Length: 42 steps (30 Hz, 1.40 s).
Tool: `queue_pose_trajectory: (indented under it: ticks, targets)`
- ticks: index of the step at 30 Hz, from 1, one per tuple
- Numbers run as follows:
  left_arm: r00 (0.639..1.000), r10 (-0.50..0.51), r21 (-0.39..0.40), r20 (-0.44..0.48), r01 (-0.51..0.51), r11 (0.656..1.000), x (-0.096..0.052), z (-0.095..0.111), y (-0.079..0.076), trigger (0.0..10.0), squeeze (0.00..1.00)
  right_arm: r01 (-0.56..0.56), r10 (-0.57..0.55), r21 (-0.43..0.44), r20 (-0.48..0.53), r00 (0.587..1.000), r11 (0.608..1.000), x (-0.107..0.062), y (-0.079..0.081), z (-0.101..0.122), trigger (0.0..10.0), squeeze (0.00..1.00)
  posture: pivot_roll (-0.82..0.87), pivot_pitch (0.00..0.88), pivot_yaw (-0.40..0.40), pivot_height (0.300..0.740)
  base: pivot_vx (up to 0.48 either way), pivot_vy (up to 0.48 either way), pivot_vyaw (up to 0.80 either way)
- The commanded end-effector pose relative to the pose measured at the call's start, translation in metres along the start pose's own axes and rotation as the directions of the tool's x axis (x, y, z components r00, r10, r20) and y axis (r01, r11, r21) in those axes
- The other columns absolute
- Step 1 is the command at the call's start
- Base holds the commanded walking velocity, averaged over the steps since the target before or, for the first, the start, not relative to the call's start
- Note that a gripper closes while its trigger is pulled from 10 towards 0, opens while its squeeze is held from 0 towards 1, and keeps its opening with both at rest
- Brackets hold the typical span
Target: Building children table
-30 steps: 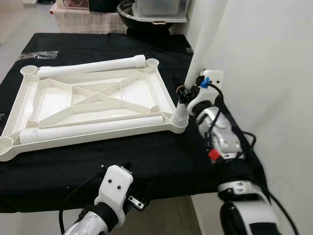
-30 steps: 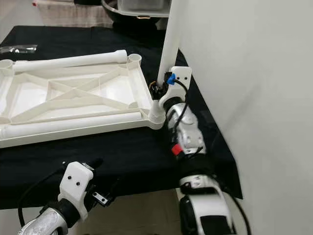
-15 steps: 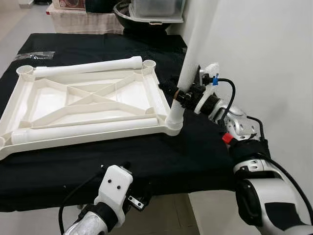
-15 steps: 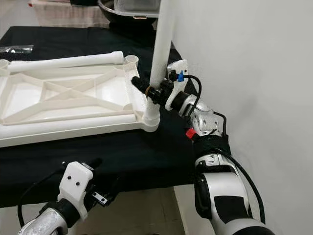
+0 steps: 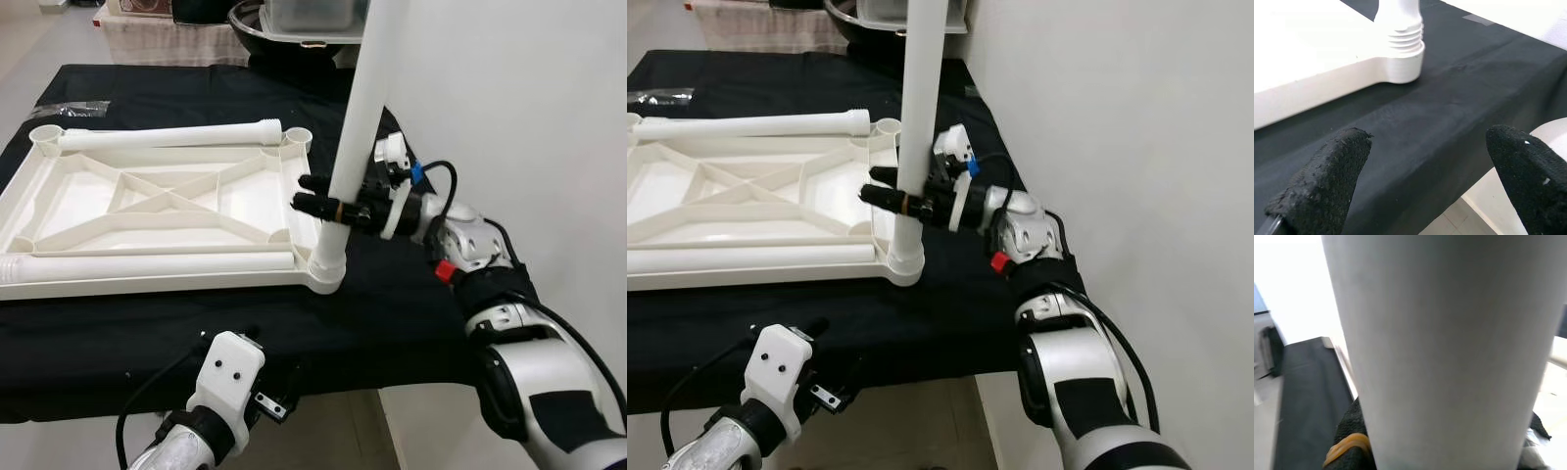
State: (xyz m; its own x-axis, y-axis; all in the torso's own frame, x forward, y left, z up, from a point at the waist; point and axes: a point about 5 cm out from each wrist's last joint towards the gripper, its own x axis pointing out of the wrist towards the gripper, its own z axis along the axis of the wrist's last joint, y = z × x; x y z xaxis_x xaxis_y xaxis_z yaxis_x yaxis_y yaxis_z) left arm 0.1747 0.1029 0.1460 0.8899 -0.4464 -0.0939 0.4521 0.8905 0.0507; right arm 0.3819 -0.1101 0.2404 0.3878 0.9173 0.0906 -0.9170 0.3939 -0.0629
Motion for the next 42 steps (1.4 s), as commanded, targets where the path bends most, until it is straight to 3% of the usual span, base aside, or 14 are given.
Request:
queue_pose_trajectory:
  ticks: [1,4,6,7,12,18,19,20,24,25,29,30,36,42]
  targets:
    - [1.000,-0.007,-0.001,-0.001,0.007,1.000,-0.001,-0.001,-0.002,10.0,0.00,0.107,-0.107,0.012,0.038,0.994,0.994,0.000,-0.005,0.000,0.0,0.00,0.14,0.133,-0.123,0.740,0.000,0.000,0.00]
    - [1.000,-0.010,-0.001,-0.001,0.010,1.000,0.000,-0.001,-0.002,10.0,0.00,0.331,-0.331,0.007,0.044,0.942,0.943,-0.007,-0.013,-0.006,0.0,0.00,0.14,0.129,-0.116,0.740,0.000,0.000,0.00]
    - [1.000,-0.012,-0.001,-0.001,0.012,1.000,0.001,-0.002,-0.001,10.0,0.00,0.660,-0.661,0.046,-0.003,0.751,0.750,-0.024,-0.023,-0.021,0.0,0.00,0.13,0.122,-0.113,0.740,0.000,0.000,0.00]
    - [1.000,-0.012,-0.001,-0.001,0.012,1.000,0.001,-0.002,-0.001,10.0,0.00,0.660,-0.661,0.046,-0.003,0.751,0.750,-0.024,-0.023,-0.021,0.0,0.00,0.13,0.122,-0.113,0.740,0.000,0.000,0.00]
    - [1.000,-0.017,0.005,-0.001,0.017,1.000,0.002,-0.003,-0.001,10.0,0.00,0.977,-0.969,0.012,-0.132,0.211,0.211,-0.060,-0.010,-0.052,0.0,0.00,0.12,0.117,-0.107,0.740,0.000,0.000,0.00]
    - [1.000,-0.016,0.010,-0.004,0.016,1.000,0.003,-0.004,-0.001,10.0,0.00,0.997,-0.989,0.054,-0.133,0.061,0.055,-0.045,0.011,-0.052,0.0,0.00,0.14,0.099,-0.110,0.740,0.000,0.000,0.00]
    - [1.000,-0.016,0.010,-0.004,0.016,1.000,0.003,-0.004,-0.001,10.0,0.00,0.997,-0.989,0.054,-0.133,0.061,0.055,-0.045,0.011,-0.052,0.0,0.00,0.14,0.099,-0.110,0.740,0.000,0.000,0.00]
    - [1.000,-0.015,0.010,-0.005,0.015,1.000,0.003,-0.005,-0.001,10.0,0.00,0.994,-0.989,0.070,-0.118,0.093,0.085,-0.030,0.014,-0.049,10.0,0.00,0.14,0.092,-0.111,0.740,0.000,0.000,0.00]
    - [1.000,-0.015,0.007,-0.008,0.015,1.000,0.003,-0.006,-0.001,10.0,0.00,0.987,-0.986,0.048,-0.067,0.155,0.152,-0.013,0.015,-0.042,10.0,0.00,0.14,0.087,-0.110,0.740,0.000,0.000,0.00]
    - [1.000,-0.016,0.006,-0.010,0.016,1.000,0.003,-0.006,-0.001,10.0,0.00,0.980,-0.981,0.066,-0.028,0.190,0.188,-0.010,0.015,-0.038,10.0,1.00,0.14,0.081,-0.109,0.740,0.000,0.000,0.00]
    - [1.000,-0.020,0.004,-0.011,0.020,1.000,0.004,-0.007,-0.002,10.0,0.00,0.948,-0.960,0.149,0.020,0.281,0.281,-0.014,0.008,-0.032,10.0,1.00,0.13,0.080,-0.110,0.740,0.000,0.000,0.00]
    - [1.000,-0.022,0.004,-0.011,0.022,1.000,0.004,-0.008,-0.002,10.0,0.00,0.910,-0.930,0.193,0.050,0.364,0.366,-0.017,0.003,-0.026,10.0,0.00,0.13,0.078,-0.110,0.740,0.000,0.000,0.00]
    - [1.000,-0.022,0.004,-0.010,0.022,1.000,0.006,-0.008,-0.001,10.0,0.00,0.812,-0.838,0.207,0.117,0.533,0.545,-0.033,-0.009,-0.013,10.0,0.00,0.12,0.081,-0.105,0.740,0.000,0.000,0.00]
    - [1.000,-0.018,0.009,-0.006,0.018,1.000,0.007,-0.008,0.000,10.0,0.00,0.379,-0.386,0.151,0.021,0.922,0.913,-0.046,-0.006,-0.012,10.0,0.00,0.13,0.090,-0.115,0.740,0.000,0.000,0.00]
